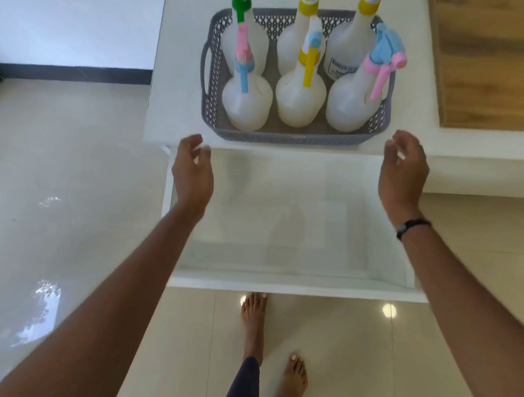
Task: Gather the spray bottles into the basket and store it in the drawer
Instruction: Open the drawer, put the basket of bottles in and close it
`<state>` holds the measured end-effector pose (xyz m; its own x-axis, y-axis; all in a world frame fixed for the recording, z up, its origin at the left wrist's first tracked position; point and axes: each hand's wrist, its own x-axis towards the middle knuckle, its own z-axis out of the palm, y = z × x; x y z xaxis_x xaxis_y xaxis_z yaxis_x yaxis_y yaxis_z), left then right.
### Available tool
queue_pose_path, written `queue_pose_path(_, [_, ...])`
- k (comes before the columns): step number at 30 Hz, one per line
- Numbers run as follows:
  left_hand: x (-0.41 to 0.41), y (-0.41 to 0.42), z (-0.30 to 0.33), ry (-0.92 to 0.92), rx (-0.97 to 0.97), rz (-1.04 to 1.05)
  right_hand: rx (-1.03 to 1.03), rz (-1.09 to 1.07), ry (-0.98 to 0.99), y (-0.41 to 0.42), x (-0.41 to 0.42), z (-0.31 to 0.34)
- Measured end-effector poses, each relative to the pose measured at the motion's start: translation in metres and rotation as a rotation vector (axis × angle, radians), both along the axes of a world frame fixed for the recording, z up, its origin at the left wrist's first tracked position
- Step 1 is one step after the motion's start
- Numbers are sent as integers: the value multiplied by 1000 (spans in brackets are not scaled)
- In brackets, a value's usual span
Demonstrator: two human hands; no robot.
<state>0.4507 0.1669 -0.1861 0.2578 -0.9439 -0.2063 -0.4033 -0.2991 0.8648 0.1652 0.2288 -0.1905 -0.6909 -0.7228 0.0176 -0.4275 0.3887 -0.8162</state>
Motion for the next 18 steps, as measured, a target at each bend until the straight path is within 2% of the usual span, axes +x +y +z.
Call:
queue_pose_path(5, [-14, -79, 12, 37, 55, -30, 56, -2, 83, -70, -26, 8])
queue_pose_path(9, [-21, -120, 2, -33, 112, -91, 175, 9, 123, -101, -36, 1])
queue_pose_path(18, [-21, -136, -10, -16, 75, -36, 150, 0, 224, -108, -37, -10])
